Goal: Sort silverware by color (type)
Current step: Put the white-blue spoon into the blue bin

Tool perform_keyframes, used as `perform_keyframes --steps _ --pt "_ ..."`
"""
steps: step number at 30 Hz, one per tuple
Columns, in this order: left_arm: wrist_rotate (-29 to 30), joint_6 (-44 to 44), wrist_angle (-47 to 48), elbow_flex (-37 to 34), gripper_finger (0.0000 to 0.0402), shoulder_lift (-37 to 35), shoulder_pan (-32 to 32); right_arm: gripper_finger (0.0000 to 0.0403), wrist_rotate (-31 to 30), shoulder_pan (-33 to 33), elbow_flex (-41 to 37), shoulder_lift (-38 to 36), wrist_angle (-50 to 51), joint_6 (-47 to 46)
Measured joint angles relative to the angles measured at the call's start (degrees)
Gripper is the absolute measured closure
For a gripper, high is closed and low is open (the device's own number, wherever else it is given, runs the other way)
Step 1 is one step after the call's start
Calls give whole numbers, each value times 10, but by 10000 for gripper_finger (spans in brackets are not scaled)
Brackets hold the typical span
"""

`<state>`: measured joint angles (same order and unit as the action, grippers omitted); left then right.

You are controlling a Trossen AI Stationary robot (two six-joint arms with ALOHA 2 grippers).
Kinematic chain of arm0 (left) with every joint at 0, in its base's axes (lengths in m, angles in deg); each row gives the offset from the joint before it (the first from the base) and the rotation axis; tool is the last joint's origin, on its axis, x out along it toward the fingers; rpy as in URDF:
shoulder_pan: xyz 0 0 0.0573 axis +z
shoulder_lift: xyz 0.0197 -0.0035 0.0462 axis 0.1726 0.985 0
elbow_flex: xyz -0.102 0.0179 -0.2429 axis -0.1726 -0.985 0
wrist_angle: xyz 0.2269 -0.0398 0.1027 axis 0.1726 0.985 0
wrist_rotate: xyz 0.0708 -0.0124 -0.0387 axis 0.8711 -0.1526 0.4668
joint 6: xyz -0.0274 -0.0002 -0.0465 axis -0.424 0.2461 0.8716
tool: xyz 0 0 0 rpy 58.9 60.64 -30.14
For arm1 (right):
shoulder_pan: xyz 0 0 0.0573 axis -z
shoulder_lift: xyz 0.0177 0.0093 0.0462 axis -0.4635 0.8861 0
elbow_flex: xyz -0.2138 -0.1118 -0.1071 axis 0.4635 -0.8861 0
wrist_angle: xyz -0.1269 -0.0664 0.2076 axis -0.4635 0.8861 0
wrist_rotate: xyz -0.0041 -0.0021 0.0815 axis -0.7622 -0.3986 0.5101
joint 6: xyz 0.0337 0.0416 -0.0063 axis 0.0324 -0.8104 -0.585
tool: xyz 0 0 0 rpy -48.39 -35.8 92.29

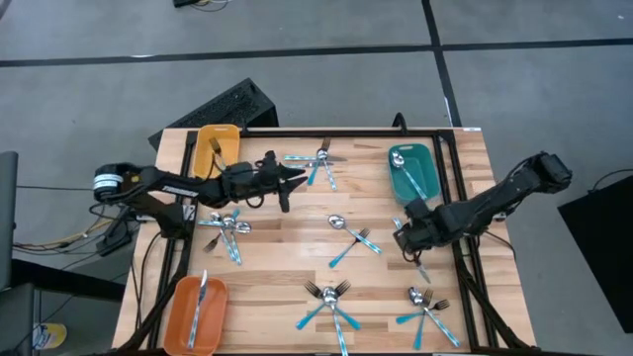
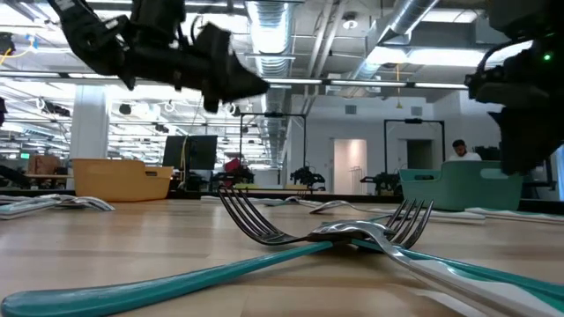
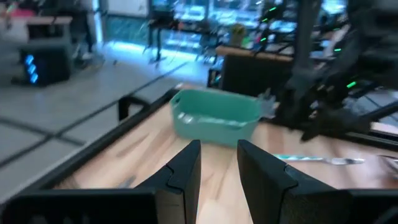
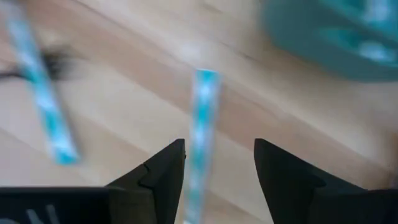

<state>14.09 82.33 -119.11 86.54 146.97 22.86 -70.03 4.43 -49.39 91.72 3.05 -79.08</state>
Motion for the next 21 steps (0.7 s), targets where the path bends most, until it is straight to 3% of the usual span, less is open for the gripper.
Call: perform_keyframes --steps 6,12,21 --pt "45 -69 2 0 310 -56 -46 194 -120 16 -57 45 -228 72" --pt "71 -83 71 0 310 -79 -82 204 -102 62 -58 88 -377 170" --pt "247 -23 222 0 310 -128 -155 205 -46 133 -57 119 -501 292"
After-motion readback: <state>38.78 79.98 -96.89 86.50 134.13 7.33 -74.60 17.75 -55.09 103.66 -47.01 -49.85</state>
